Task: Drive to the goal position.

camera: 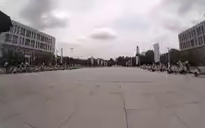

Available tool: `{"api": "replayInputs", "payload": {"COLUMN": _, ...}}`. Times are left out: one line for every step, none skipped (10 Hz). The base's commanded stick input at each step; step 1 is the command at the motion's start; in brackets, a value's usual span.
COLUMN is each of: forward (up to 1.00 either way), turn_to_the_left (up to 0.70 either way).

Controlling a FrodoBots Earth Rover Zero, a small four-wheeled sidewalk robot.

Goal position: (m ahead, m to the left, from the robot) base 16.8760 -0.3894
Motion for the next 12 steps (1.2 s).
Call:
{"api": "replayInputs", "payload": {"forward": 0.45, "turn_to_the_left": 0.00}}
{"api": "replayInputs", "payload": {"forward": 0.45, "turn_to_the_left": 0.00}}
{"api": "replayInputs", "payload": {"forward": 0.45, "turn_to_the_left": 0.00}}
{"api": "replayInputs", "payload": {"forward": 0.45, "turn_to_the_left": 0.00}}
{"api": "replayInputs", "payload": {"forward": 0.45, "turn_to_the_left": 0.00}}
{"api": "replayInputs", "payload": {"forward": 0.45, "turn_to_the_left": 0.00}}
{"api": "replayInputs", "payload": {"forward": 0.45, "turn_to_the_left": 0.00}}
{"api": "replayInputs", "payload": {"forward": 0.45, "turn_to_the_left": 0.00}}
{"api": "replayInputs", "payload": {"forward": 0.45, "turn_to_the_left": 0.00}}
{"api": "replayInputs", "payload": {"forward": 0.45, "turn_to_the_left": 0.00}}
{"api": "replayInputs", "payload": {"forward": 0.45, "turn_to_the_left": 0.00}}
{"api": "replayInputs", "payload": {"forward": 0.45, "turn_to_the_left": 0.00}}
